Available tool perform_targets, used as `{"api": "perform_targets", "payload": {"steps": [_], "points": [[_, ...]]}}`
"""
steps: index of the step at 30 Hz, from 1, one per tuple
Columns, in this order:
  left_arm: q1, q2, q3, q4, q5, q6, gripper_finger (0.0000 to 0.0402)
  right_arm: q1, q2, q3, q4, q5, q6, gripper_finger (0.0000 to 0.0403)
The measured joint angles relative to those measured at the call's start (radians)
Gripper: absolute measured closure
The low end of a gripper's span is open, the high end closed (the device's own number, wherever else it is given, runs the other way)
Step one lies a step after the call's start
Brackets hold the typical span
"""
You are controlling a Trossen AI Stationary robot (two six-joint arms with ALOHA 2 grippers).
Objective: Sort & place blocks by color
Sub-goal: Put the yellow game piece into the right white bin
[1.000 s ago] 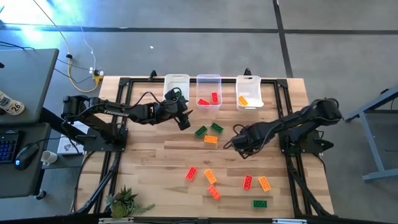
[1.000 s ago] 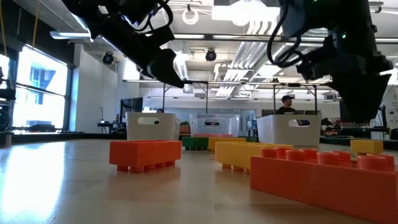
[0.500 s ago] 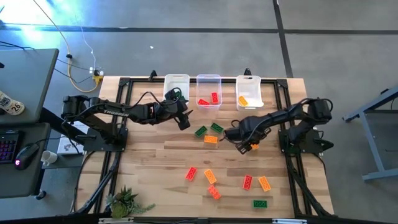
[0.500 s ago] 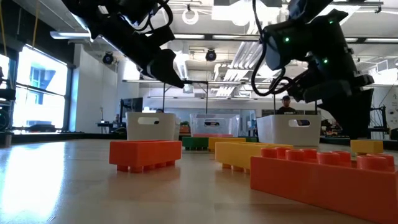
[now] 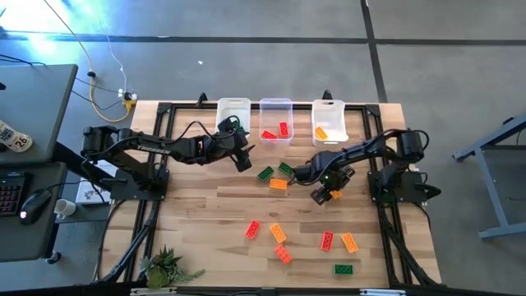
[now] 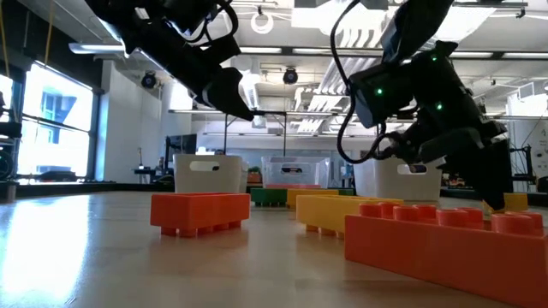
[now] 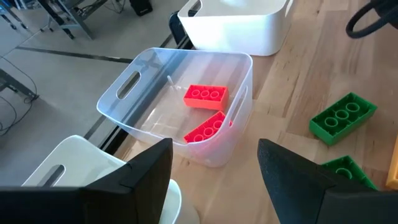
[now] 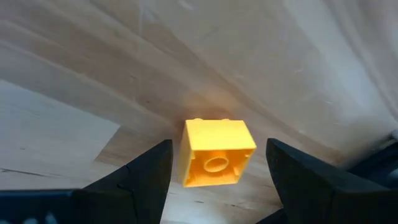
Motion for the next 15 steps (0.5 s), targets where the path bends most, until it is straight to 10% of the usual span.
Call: {"api": "perform_targets", "payload": {"steps": [15], "points": [[0.0, 0.0, 0.0, 0.007, 0.185, 0.016, 0.0179, -0.002, 0.02, 0.001, 0.026, -0.081, 0.096, 0.0302]]}}
